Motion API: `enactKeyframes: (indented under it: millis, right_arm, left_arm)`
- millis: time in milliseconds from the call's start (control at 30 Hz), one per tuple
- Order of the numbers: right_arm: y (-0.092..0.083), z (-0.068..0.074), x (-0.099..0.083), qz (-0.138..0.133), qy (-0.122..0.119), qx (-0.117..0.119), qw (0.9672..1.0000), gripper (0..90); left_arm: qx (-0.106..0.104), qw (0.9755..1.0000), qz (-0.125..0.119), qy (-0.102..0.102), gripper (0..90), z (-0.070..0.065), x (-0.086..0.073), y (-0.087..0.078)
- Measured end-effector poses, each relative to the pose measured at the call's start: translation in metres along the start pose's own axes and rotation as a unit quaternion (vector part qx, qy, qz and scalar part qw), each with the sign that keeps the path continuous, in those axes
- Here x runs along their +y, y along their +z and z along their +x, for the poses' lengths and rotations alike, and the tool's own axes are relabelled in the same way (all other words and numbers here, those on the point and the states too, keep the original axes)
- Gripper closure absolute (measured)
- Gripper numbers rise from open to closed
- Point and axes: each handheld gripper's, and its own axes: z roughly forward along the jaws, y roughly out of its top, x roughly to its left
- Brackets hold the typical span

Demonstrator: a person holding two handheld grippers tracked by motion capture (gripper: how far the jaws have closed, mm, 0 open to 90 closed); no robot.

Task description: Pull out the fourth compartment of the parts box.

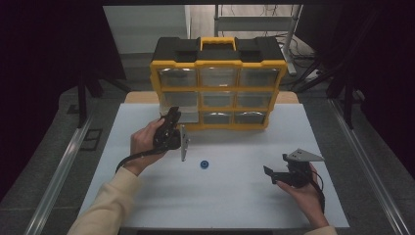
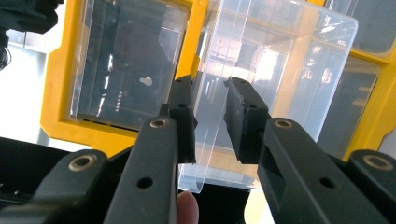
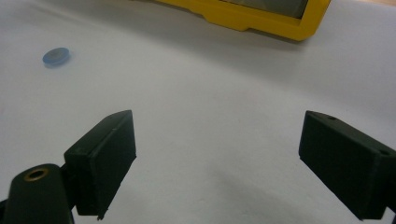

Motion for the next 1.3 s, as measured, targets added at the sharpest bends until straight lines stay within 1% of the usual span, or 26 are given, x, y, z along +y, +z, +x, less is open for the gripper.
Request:
enactKeyframes:
  millis: [133, 267, 367, 433, 1000, 1100, 1300]
  right_arm:
    - [-0.0004, 0.0001, 0.0000, 0.000, -0.001, -0.001, 1.0000, 11.5]
    - [-0.0007, -0.0002, 0.0000, -0.001, 0.001, -0.001, 1.0000, 11.5]
    - [-0.0003, 0.0000, 0.0000, 0.000, 0.000, -0.002, 1.0000, 11.5]
    - [-0.0005, 0.0001, 0.0001, -0.001, 0.000, -0.002, 1.0000, 11.5]
    - [-0.0017, 0.0004, 0.0001, -0.003, -0.002, -0.001, 1.0000, 11.5]
    - [-0.0013, 0.0004, 0.0001, -0.002, -0.003, -0.002, 1.0000, 11.5]
    - [-0.0013, 0.0005, 0.0003, -0.002, -0.002, -0.001, 1.0000, 11.4]
  left_arm:
    - [0.000, 1.0000, -0.002, 0.000, 74.0, -0.0004, -0.0003, -0.0014]
    - [-0.001, 1.0000, -0.002, -0.004, 73.6, -0.0016, -0.0002, -0.0031]
    - [-0.001, 1.0000, -0.001, -0.001, 73.6, -0.0018, -0.0001, -0.0034]
    - [-0.002, 1.0000, -0.002, -0.005, 73.5, -0.0015, -0.0009, -0.0040]
    - [0.000, 1.0000, 0.003, -0.002, 73.6, -0.0032, 0.0004, -0.0069]
    - [0.000, 1.0000, 0.003, -0.006, 73.4, -0.0030, 0.0004, -0.0069]
    - [0.001, 1.0000, 0.002, -0.006, 73.4, -0.0030, 0.0002, -0.0077]
